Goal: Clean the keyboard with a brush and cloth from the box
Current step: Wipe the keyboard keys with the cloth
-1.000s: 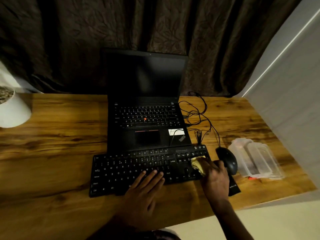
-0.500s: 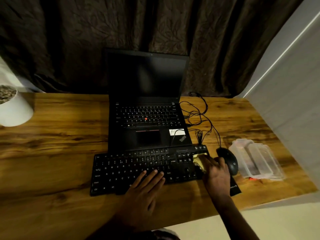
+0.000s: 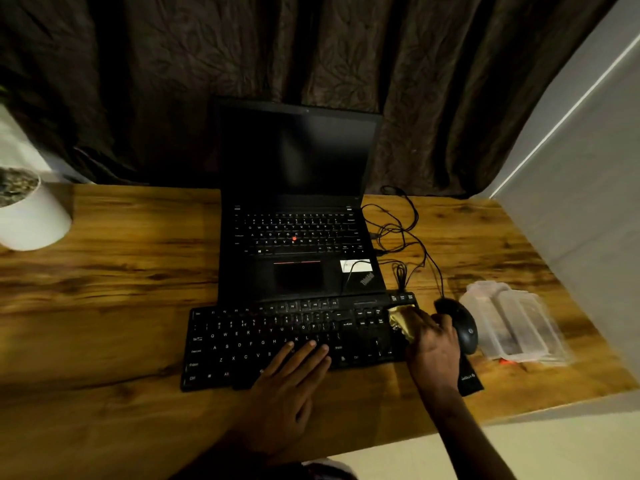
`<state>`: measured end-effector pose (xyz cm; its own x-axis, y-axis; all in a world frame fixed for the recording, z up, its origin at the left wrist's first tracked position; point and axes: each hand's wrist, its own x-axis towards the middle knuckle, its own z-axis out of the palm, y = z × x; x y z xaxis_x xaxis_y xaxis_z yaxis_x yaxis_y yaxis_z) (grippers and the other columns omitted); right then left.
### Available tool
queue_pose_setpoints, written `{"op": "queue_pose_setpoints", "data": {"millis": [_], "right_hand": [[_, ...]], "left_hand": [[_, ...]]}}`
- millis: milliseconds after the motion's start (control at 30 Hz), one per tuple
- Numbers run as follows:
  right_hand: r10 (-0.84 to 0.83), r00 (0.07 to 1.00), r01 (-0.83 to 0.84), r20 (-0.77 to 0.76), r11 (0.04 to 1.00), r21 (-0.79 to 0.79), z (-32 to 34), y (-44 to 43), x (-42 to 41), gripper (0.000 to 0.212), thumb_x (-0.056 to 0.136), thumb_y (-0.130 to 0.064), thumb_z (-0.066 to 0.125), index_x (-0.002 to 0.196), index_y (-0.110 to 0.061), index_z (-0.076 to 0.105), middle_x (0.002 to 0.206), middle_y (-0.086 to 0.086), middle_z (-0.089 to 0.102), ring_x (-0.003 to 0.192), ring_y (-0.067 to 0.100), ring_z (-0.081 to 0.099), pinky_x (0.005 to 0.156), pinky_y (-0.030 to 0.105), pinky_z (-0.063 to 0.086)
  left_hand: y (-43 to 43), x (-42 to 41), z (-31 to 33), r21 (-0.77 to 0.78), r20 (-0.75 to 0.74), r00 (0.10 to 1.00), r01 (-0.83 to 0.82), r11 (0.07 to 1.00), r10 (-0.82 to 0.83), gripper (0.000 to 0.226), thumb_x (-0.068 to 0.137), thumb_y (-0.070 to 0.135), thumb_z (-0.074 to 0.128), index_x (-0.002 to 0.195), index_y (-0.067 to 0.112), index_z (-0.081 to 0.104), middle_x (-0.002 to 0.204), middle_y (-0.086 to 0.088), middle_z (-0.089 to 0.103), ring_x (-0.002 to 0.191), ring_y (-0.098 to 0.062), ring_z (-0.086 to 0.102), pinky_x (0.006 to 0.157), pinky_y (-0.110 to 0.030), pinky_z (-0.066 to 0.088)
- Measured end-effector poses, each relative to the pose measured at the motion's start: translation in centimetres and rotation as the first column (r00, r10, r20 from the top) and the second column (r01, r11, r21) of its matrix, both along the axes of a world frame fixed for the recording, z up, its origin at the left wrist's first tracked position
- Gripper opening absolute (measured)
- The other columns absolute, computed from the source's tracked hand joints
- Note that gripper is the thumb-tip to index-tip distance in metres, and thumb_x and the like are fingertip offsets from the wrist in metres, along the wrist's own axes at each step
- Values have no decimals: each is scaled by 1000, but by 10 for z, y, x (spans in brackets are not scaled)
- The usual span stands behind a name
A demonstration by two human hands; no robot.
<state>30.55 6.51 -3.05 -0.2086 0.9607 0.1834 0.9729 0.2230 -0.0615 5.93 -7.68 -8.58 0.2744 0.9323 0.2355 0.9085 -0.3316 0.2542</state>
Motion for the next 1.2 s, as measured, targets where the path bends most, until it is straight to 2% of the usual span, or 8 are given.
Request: {"op": "queue_pose_setpoints", "data": {"millis": [133,300,533,767,900,1000,1067,1200], "right_hand": [[-4,1000,4,-18,1000,-3,-3,-8,-20,53,71,0,73,121,-18,70,114,8,72,104,32,57,85,43,51],[101,994,-99,-38,994,33,-6,-14,-24,63,65,8,75,123,-16,69,114,9,71,102,32,58,78,46,56],[-46,999,47,-21,997,59,-9,1,-4,48,64,9,79,108,-7,71,99,17,74,98,42,61,81,48,53],[161,987,-162,20,987,21,-5,-3,-12,62,69,3,67,126,-21,67,120,5,71,108,30,58,84,44,53],[45,999,-45,-1,998,36,5,11,5,57,62,12,77,113,-11,72,107,15,73,98,37,62,78,48,57],[-20,999,20,30,1000,-18,1,15,1,48,76,0,69,122,-14,69,117,12,69,109,30,53,90,43,51],[34,999,-34,11,999,-41,-2,12,-10,51,77,-5,68,126,-17,67,124,8,68,112,28,52,91,40,50],[221,975,-221,-9,975,10,5,9,-20,64,59,7,79,118,-17,71,114,5,73,98,30,61,73,40,54]], "left_hand": [[1,-1,-1,-8,-19,1000,2,1000,-3,66,85,28,55,149,20,42,161,5,27,149,-15,22,117,-43,22],[0,0,-1,-10,-20,1000,2,1000,-2,67,85,30,56,150,20,42,161,5,27,149,-15,21,117,-43,20],[1,-1,-3,-19,-2,1000,4,1000,-4,67,86,27,58,150,20,40,162,5,25,150,-15,20,117,-44,22],[1,-1,2,5,-13,1000,8,1000,-8,67,83,29,57,148,19,44,160,3,30,149,-16,24,116,-44,22],[2,-2,-1,6,-18,1000,14,1000,-14,67,83,28,57,149,19,43,160,3,30,149,-16,24,117,-44,22],[2,-3,-3,1,-33,999,24,1000,-24,66,85,29,53,149,19,42,161,3,29,149,-16,23,116,-44,22],[3,-2,-2,4,-28,999,21,1000,-21,64,86,29,52,149,19,43,160,3,30,149,-16,25,116,-44,23],[3,-2,0,18,-30,999,25,1000,-24,63,86,28,51,148,18,45,159,3,32,148,-17,26,116,-44,23]]}}
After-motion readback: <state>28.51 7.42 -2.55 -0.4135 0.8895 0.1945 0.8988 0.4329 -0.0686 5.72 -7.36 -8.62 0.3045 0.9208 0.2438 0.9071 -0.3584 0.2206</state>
